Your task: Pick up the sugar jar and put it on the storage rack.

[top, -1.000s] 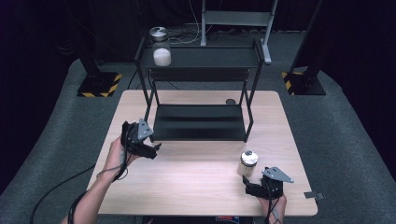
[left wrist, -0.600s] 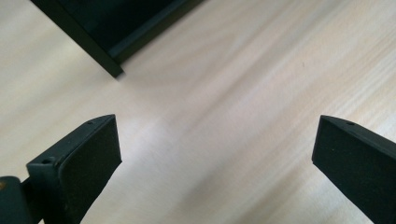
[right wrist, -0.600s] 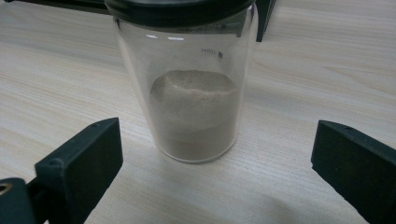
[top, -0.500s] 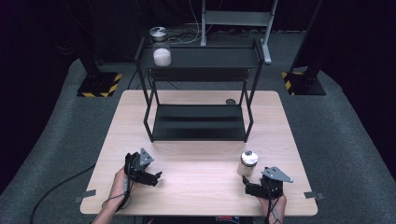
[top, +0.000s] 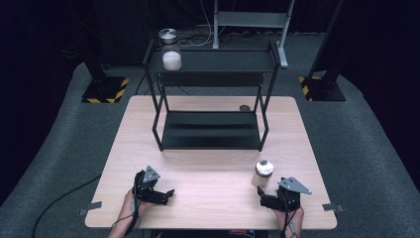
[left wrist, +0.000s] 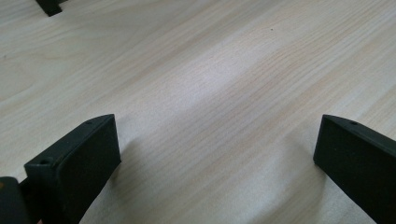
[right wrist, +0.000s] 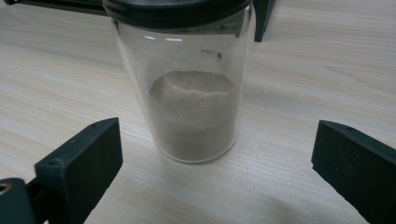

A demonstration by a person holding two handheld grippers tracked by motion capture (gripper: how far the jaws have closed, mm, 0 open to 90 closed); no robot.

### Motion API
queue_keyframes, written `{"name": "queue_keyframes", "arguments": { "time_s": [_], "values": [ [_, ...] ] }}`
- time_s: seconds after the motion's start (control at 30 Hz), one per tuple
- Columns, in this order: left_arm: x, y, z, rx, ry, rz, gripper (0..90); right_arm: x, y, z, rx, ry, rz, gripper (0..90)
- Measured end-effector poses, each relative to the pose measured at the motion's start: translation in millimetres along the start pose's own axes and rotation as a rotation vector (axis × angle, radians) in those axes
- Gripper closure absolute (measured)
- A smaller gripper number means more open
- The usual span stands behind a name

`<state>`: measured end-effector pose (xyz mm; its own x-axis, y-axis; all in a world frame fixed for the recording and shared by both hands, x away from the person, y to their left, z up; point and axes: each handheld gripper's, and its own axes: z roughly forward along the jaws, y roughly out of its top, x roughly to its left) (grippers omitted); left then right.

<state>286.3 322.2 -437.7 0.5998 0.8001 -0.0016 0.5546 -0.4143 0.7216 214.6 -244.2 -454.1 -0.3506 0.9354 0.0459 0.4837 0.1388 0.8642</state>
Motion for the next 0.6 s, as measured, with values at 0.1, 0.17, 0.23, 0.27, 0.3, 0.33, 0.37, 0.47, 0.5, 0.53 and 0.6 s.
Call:
{"name": "queue_keyframes", "arguments": {
  "time_s": [0.1, 0.17, 0.23, 0.27, 0.3, 0.33, 0.37, 0.47, 0.5, 0.53, 0.6],
  "values": [
    [-0.5, 0.2, -0.1, 0.002, 0.002, -0.003, 0.0, 0.2, -1.4, -0.6, -0.008, -0.001, 0.000, 1.3],
    [-1.2, 0.3, 0.0, 0.002, 0.004, -0.008, 0.0, -0.4, -2.2, -1.1, -0.012, 0.001, 0.003, 1.2],
    [-1.2, 0.1, 0.0, 0.001, 0.004, -0.008, 0.0, -1.7, -2.5, -1.0, -0.014, 0.006, 0.009, 1.0],
    [-1.2, 0.1, 0.0, 0.001, 0.004, -0.008, 0.0, -2.1, -2.9, -1.1, -0.016, 0.008, 0.009, 1.0],
    [-1.1, 0.1, 0.0, 0.001, 0.004, -0.008, 0.0, -2.2, -3.3, -1.2, -0.019, 0.008, 0.009, 1.0],
    [-1.3, 0.0, 0.0, 0.001, 0.005, -0.008, 0.0, -2.2, -3.5, -1.2, -0.020, 0.008, 0.009, 1.0],
    [-1.2, 0.1, 0.0, 0.001, 0.005, -0.009, 0.0, -2.3, -3.5, -1.2, -0.020, 0.009, 0.008, 0.9],
    [-1.1, 0.2, 0.0, 0.001, 0.004, -0.008, 0.0, -2.4, -3.3, -1.3, -0.019, 0.011, 0.004, 0.9],
    [-1.2, 0.0, 0.0, 0.001, 0.004, -0.008, 0.0, -2.3, -2.9, -1.2, -0.017, 0.012, 0.003, 0.9],
    [-1.2, 0.0, 0.0, 0.001, 0.004, -0.008, 0.0, -2.1, -2.7, -1.1, -0.015, 0.011, 0.002, 0.9],
    [-1.1, 0.1, 0.0, 0.001, 0.004, -0.007, 0.0, -1.4, -2.9, -1.4, -0.016, 0.010, 0.000, 0.9]
  ]
}}
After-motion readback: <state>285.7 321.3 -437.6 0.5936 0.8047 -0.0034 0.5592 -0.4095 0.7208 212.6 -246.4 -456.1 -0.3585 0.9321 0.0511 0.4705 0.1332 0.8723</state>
